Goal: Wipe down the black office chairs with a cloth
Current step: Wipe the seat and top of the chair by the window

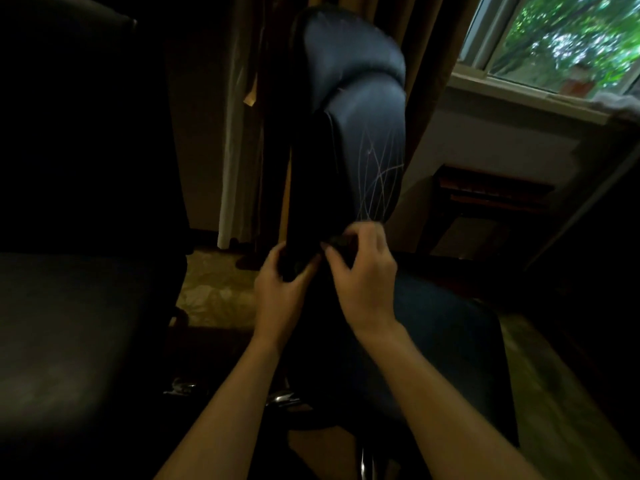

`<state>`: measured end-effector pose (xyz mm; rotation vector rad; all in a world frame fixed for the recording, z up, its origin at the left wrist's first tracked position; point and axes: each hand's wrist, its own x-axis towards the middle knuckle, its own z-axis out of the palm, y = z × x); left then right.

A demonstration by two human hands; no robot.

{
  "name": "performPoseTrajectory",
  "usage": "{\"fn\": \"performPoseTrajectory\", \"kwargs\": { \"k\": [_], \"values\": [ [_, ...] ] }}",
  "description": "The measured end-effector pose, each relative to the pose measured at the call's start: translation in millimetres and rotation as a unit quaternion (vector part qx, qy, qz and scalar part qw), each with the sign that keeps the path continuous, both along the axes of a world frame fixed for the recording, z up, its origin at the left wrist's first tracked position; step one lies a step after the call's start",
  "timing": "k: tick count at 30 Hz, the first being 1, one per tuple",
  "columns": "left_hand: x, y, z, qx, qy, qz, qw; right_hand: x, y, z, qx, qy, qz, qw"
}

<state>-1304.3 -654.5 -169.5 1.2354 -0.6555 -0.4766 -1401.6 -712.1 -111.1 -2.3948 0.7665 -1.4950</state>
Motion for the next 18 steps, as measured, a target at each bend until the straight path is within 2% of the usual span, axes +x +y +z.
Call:
{"fn": "performPoseTrajectory", "kwargs": {
  "k": [3,6,11,18],
  "values": [
    [4,-14,42,-0.033,-0.024,0.061,0.997,18,-7,49,-0.035,-0.038,-0.012,0.999],
    [7,-29,56,-0.006,-0.058,0.129,0.99,27,-13,70,-0.047,-0.034,-0.012,0.998],
    [3,-20,17,0.065,-0.046,0.16,0.984,16,-9,22,-0.017,-0.009,-0.007,1.0],
    [-12,-3,-58,0.14,0.029,0.125,0.982,-2,7,-56,0.022,0.019,-0.044,0.999]
  ]
}}
